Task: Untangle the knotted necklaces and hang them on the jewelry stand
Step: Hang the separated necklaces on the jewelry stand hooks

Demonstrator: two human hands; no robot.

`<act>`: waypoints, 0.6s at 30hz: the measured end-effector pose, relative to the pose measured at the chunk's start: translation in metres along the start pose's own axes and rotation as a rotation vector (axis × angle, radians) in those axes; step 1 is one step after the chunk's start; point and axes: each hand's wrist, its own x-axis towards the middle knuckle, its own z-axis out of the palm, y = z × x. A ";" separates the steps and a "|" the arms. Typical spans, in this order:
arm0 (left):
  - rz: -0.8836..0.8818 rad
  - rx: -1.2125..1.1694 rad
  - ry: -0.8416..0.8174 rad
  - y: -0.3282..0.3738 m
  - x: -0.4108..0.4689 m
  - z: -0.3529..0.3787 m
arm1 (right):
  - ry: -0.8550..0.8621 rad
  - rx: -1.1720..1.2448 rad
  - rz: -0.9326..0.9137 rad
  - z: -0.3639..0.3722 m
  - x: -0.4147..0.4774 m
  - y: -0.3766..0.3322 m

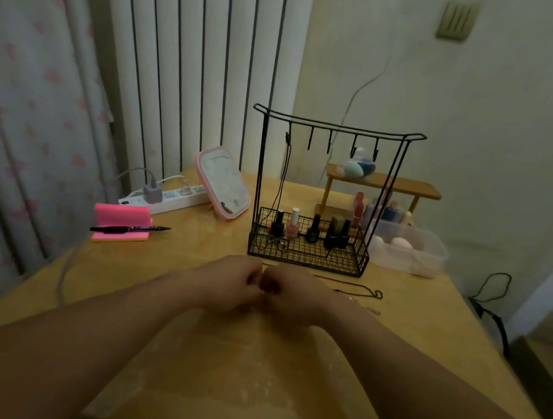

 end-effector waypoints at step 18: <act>0.013 -0.635 0.020 0.017 0.018 -0.024 | 0.116 0.600 0.114 -0.050 -0.016 0.022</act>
